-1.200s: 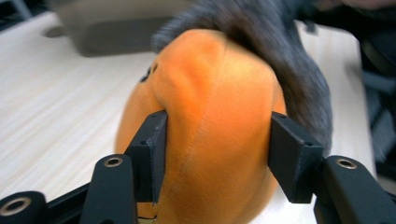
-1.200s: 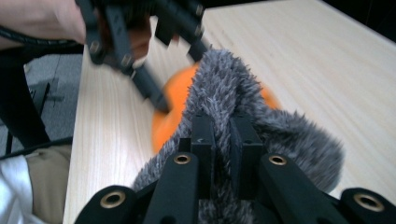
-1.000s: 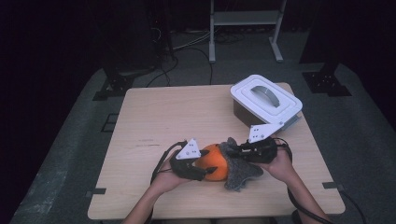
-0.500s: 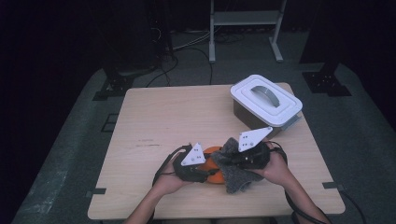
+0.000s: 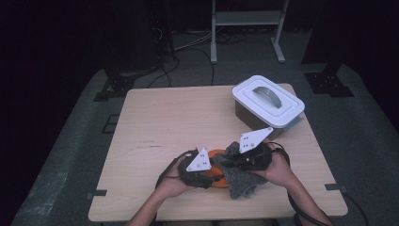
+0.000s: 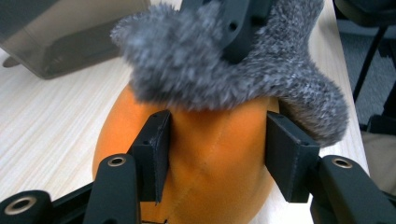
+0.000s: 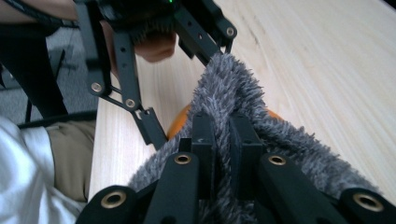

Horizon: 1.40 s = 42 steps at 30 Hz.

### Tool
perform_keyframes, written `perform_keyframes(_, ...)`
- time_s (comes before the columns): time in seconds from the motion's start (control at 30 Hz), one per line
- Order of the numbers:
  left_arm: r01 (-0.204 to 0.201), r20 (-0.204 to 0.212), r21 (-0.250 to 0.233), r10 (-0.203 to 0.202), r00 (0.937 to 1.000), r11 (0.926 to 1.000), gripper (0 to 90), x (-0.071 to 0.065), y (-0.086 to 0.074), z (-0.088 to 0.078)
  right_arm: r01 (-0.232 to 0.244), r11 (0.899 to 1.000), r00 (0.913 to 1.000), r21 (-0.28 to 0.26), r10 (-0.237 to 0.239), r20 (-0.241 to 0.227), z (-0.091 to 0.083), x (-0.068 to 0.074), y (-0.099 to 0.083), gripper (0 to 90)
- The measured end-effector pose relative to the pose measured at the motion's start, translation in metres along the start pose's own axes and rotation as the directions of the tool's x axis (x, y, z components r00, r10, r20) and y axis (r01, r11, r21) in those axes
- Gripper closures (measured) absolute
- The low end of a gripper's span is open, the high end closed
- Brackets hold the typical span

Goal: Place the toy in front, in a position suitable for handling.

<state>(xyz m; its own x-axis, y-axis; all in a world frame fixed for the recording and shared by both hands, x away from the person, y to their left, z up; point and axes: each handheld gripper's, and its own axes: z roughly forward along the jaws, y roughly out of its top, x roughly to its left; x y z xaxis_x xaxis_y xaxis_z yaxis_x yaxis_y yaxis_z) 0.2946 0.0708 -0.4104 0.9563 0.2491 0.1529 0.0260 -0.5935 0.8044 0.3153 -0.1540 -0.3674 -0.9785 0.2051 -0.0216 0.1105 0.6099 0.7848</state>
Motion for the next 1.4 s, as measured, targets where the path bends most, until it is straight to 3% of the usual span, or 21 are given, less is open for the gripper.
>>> perform_keyframes(0.2,0.003,0.007,-0.005,-0.003,1.0,1.0,45.7,0.002,-0.003,-0.002,-0.051,0.999,0.998,-0.01,0.051,0.037,-0.012,-0.013,-0.013,81.5)
perform_keyframes(0.3,-0.008,0.016,-0.002,0.008,0.9998,1.0,45.0,0.001,-0.001,-0.001,-0.09,0.996,0.9958,-0.015,0.091,0.016,-0.015,-0.018,-0.02,81.5)
perform_keyframes(0.43,-0.029,0.019,0.007,0.029,0.9994,0.9996,44.2,-0.001,-0.001,0.0,-0.053,0.998,0.9986,-0.022,0.053,-0.002,-0.009,-0.01,-0.012,81.3)
perform_keyframes(0.53,-0.013,0.02,0.005,0.013,0.9997,0.9999,43.9,0.0,-0.002,-0.001,-0.043,0.999,0.999,-0.015,0.043,0.004,-0.007,-0.01,-0.011,81.5)
perform_keyframes(0.83,0.003,0.02,-0.005,-0.003,0.9998,1.0,44.2,0.005,-0.005,-0.005,-0.163,0.986,0.9862,-0.032,0.164,0.023,-0.016,-0.033,-0.037,81.5)
perform_keyframes(1.03,0.079,0.015,-0.031,-0.079,0.9968,0.9964,44.1,0.014,-0.012,-0.01,-0.182,0.983,0.9833,-0.021,0.182,0.004,-0.015,-0.034,-0.045,81.5)
perform_keyframes(1.2,0.159,0.016,-0.058,-0.158,0.9873,0.9856,44.2,0.025,-0.019,-0.015,-0.141,0.987,0.9898,-0.079,0.138,-0.032,-0.017,-0.025,-0.032,81.8)
perform_keyframes(1.27,0.171,0.019,-0.051,-0.17,0.9853,0.984,44.0,0.028,-0.021,-0.016,-0.126,0.989,0.9916,-0.076,0.124,-0.037,-0.013,-0.021,-0.028,81.7)
perform_keyframes(1.4,0.202,0.019,-0.055,-0.201,0.9793,0.9778,43.6,0.032,-0.023,-0.018,-0.164,0.983,0.9857,-0.078,0.161,-0.051,-0.008,-0.028,-0.035,81.7)
